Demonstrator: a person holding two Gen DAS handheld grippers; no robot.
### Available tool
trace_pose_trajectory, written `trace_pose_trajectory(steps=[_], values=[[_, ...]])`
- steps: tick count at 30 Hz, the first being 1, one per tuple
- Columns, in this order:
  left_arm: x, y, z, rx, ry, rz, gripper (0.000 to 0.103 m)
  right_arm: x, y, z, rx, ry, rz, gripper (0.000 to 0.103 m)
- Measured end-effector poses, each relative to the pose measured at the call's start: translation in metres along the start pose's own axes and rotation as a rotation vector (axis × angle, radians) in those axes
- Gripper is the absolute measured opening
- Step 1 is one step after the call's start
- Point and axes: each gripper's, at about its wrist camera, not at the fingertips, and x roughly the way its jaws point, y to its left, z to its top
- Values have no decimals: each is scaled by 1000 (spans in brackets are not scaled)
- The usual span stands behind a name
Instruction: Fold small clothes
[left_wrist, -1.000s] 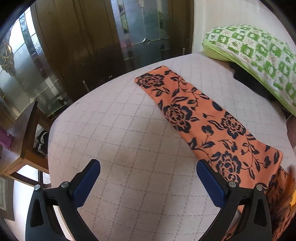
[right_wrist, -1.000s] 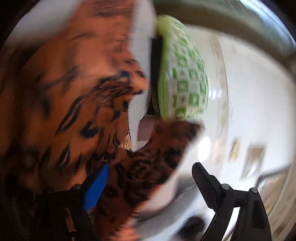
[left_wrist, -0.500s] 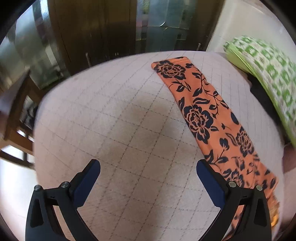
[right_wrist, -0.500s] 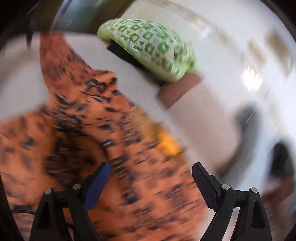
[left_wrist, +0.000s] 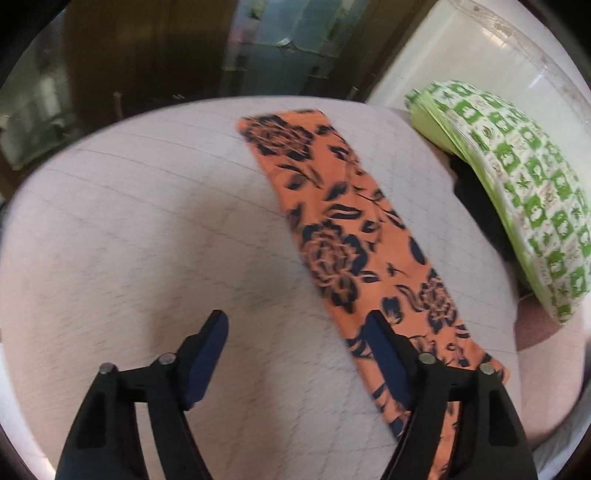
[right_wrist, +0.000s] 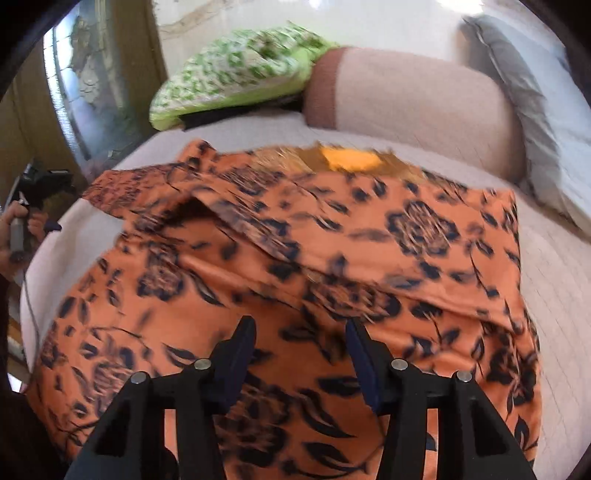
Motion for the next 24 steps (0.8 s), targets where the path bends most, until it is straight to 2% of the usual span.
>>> trace_pose_trajectory(steps=[2, 7, 10, 12, 13, 14, 16, 17, 19, 24], values=[[15, 2, 12, -33, 25, -29, 70, 6, -3, 0, 10, 32, 16, 53], [34, 11, 48, -137, 23, -121, 69, -6, -3, 13, -5, -16, 29, 53], [47, 6, 66, -106, 53, -139, 69, -5, -7, 20, 10, -18, 47, 53], [50, 4, 75, -98, 28, -160, 65, -2, -11, 23, 39, -13, 59, 54], [51, 4, 79, -91, 15, -178, 47, 0, -14, 25, 58, -5, 68, 53], [56, 4, 83, -88, 30, -197, 24, 2, -16, 26, 69, 0, 70, 54], [67, 11, 85, -124, 66, -223, 11, 5, -20, 26, 93, 3, 64, 54], [66, 15, 84, -145, 58, -249, 10, 5, -22, 26, 105, 5, 64, 54], [57, 14, 83, -139, 42, -244, 9, 3, -27, 27, 128, 0, 56, 54], [-5, -27, 79, 30, -66, -271, 9, -8, -45, 32, 230, -31, 46, 54]])
